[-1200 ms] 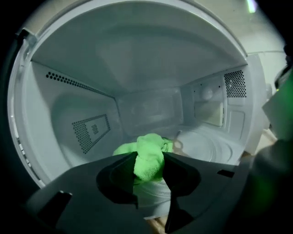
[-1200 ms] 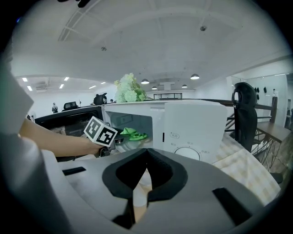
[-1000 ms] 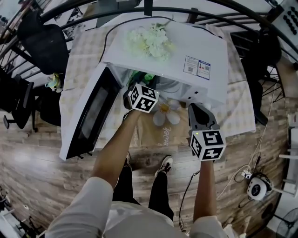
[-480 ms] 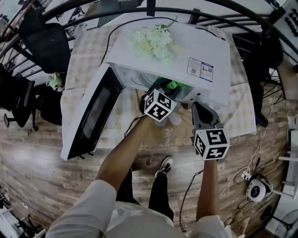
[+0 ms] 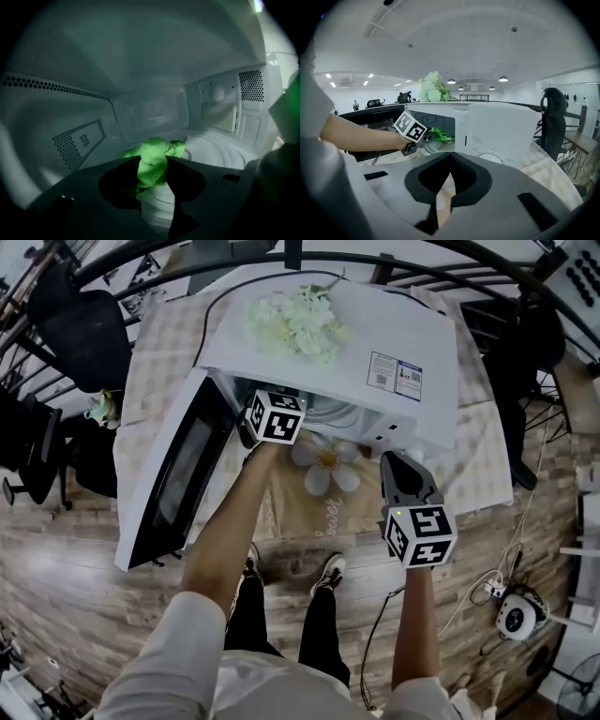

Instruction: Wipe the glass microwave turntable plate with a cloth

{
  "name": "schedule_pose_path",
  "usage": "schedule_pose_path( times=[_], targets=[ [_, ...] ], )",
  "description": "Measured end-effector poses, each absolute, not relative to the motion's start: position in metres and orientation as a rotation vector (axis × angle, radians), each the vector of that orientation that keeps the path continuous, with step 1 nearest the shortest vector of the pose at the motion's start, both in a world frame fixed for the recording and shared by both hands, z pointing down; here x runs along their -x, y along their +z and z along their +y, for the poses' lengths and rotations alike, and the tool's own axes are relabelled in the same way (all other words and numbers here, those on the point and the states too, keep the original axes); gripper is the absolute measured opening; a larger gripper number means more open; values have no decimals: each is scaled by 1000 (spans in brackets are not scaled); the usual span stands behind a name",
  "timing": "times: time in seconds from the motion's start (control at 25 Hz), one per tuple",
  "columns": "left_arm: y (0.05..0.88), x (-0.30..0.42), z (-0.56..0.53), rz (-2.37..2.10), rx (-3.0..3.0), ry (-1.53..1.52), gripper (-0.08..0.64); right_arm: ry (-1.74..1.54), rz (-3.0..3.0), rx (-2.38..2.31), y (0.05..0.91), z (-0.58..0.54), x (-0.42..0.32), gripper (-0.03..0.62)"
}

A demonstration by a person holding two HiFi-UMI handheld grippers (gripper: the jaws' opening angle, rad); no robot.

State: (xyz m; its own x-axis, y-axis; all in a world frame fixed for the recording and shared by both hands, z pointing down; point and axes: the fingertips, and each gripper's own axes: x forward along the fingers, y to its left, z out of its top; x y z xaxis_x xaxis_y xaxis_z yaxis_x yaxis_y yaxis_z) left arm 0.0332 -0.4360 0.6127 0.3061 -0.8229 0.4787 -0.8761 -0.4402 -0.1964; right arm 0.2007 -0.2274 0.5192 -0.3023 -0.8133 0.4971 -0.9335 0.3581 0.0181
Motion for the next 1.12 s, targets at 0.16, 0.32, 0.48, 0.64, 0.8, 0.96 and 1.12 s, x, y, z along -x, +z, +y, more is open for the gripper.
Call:
schedule_pose_path(
  times=[0.16,0.32,0.48,0.64,0.8,0.96,1.12],
  targets=[
    [614,-68,-437,-1453,-2592,886,158,367,-2194,-1515,518,-227,-204,14],
    [614,-113,-420,-1256,-2760,955,156,364,-2193,-1524,517,-226,-208,15],
    [614,-143,-393,-1077,-2873,1006,156,365,-2194,-1516,517,-224,-207,14],
    [613,-143,-356,-973,-2881,978,156,362,-2203,-1513,505,-224,-201,14],
    [607,-125,-320,-920,-2791,834,156,321,-2208,-1516,477,-224,-194,14],
    [574,-93,-296,-965,-2720,656,153,256,-2222,-1567,435,-226,-191,14],
    [512,-59,-268,-1033,-2729,518,155,215,-2241,-1583,395,-221,-185,14]
  ],
)
